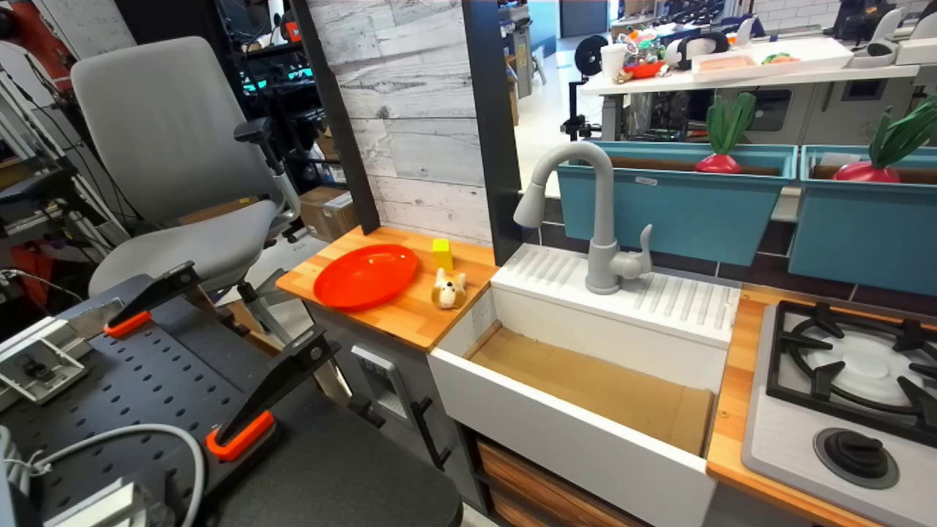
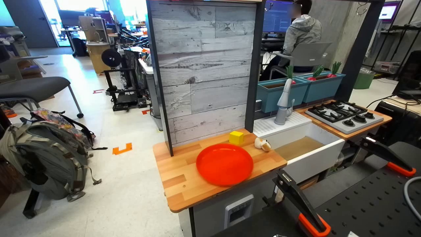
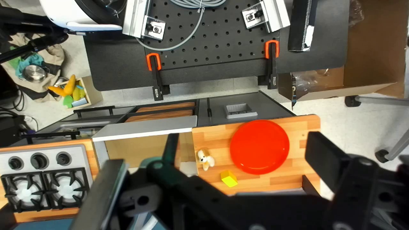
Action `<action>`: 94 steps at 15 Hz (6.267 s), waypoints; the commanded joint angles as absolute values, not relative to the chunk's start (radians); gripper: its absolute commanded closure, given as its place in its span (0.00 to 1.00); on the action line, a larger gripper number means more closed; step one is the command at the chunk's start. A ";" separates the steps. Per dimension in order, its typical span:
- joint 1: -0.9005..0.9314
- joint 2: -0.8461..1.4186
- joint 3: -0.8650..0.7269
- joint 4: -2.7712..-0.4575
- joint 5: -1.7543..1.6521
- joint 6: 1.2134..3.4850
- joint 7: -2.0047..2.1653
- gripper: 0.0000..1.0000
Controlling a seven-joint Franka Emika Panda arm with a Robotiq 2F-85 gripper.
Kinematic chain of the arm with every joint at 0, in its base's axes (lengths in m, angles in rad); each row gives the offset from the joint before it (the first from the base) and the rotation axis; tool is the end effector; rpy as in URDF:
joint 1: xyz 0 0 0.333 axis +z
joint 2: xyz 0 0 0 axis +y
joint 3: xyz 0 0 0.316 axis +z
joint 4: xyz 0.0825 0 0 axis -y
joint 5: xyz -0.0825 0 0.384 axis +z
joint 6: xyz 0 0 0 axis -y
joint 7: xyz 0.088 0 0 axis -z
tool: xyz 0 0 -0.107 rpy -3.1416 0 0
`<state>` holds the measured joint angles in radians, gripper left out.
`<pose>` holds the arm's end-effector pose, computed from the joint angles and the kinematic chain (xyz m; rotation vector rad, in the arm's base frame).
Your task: Center the faucet
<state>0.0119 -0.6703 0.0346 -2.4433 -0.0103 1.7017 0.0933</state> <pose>0.3409 0.0164 0.5225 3.1023 -0.0828 -0.1077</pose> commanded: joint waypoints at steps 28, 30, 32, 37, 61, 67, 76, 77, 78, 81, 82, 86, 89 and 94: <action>0.008 -0.670 0.037 -2.441 -0.009 1.699 0.091 0.00; 0.001 -0.619 0.028 -2.411 0.005 1.730 0.102 0.00; -0.003 -0.563 0.018 -2.380 0.017 1.759 0.110 0.00; -0.012 -0.406 -0.017 -2.332 0.054 1.916 0.111 0.00; -0.096 0.284 -0.108 -2.031 0.214 2.383 0.171 0.00; -0.094 0.442 -0.116 -1.976 0.199 2.520 0.225 0.00; -0.126 0.606 -0.129 -1.815 0.217 2.465 0.270 0.00; -0.131 0.626 -0.130 -1.791 0.219 2.452 0.274 0.00; -0.134 0.640 -0.130 -1.771 0.219 2.441 0.279 0.00; -0.140 0.686 -0.132 -1.718 0.218 2.414 0.296 0.00; -0.140 0.700 -0.134 -1.702 0.217 2.405 0.304 0.00; -0.139 0.753 -0.142 -1.640 0.211 2.380 0.323 0.27; -0.136 0.776 -0.147 -1.612 0.208 2.380 0.332 0.36; -0.133 0.805 -0.155 -1.581 0.201 2.365 0.339 0.75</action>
